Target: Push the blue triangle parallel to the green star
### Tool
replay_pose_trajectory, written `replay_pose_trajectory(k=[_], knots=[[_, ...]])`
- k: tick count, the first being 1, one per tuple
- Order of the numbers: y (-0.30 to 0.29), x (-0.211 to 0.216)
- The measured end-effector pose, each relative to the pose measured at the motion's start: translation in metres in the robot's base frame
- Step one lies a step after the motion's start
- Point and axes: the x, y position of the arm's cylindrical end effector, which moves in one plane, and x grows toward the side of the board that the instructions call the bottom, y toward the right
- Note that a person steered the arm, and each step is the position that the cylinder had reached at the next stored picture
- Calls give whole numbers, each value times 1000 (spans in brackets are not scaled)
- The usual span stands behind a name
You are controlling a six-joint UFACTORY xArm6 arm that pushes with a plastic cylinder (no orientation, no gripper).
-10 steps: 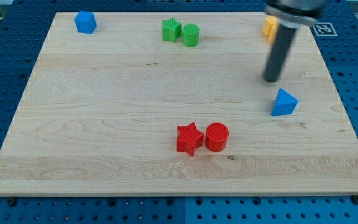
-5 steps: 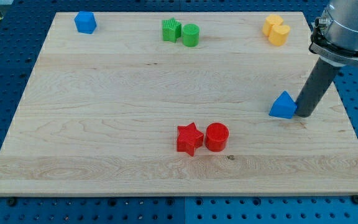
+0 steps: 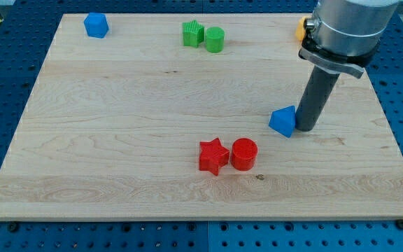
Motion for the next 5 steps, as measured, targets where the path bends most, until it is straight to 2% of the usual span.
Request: replay_pose_trajectory(k=[2, 5], knots=[[-4, 18], [-16, 4]])
